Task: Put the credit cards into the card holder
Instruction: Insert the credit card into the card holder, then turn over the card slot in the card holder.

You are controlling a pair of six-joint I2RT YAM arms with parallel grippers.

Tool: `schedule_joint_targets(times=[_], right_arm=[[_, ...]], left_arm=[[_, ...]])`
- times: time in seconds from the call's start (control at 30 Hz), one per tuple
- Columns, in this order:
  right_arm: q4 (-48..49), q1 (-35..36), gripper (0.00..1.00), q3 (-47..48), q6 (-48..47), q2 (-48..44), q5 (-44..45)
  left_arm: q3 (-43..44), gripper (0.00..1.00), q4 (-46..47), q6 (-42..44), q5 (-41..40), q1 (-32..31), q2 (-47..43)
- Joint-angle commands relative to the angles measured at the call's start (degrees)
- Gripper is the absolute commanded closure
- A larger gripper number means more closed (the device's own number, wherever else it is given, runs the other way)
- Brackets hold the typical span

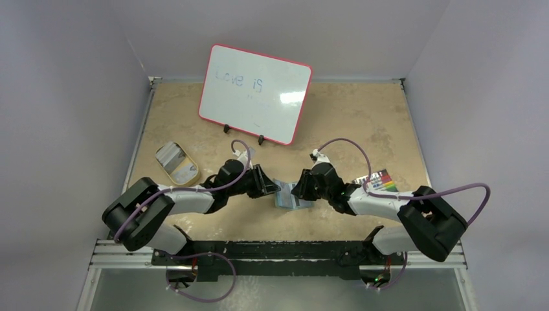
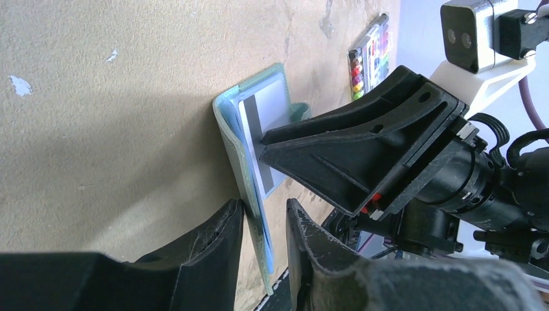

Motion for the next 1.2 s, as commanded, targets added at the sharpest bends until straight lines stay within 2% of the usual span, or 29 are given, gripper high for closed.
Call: schedule_joint_targets(times=[0.0, 0.17, 0.37, 0.53, 0.7, 0.93, 1.07, 1.17], right_arm=[[0.48, -0.11, 0.71, -1.17, 0.32, -0.02, 0.98], [0.96, -0.11, 0.72, -1.68, 0.51, -0.37, 0.61], [1.19, -0.11, 0.72, -1.89, 0.69, -0.86, 0.63], [3.39, -0.06, 0.72, -1.55, -0.06, -0.27, 0.73], [4.99, 0.36, 0.72, -1.20, 0.97, -0.51, -2.24], [-2.90, 0.50, 0.70, 1.94, -0.18, -5.85, 0.41], [-5.43, 0.50, 0.70, 2.62, -1.30, -6.95, 3.20], [-3.32, 0.50, 0.70, 1.92, -1.40, -5.47, 2.11]], left_arm=[[-0.59, 0.73, 7.09, -1.07, 1.33, -0.36, 1.45], [-0.53, 0.80, 7.15, -0.68, 0.96, -0.35, 1.87], [-0.64, 1.00, 7.54, -0.16, 1.28, -0.38, 2.07], [0.05, 1.00, 4.39, 1.51, 1.67, -0.36, 0.63], [3.51, 1.00, -9.77, 7.74, -1.08, -0.34, -2.72], [9.08, 1.00, -25.61, 14.20, -3.92, -0.25, -7.68], [10.84, 1.00, -28.54, 15.06, -4.37, -0.23, -7.58], [11.22, 0.91, -27.67, 14.69, -3.93, -0.29, -6.51]])
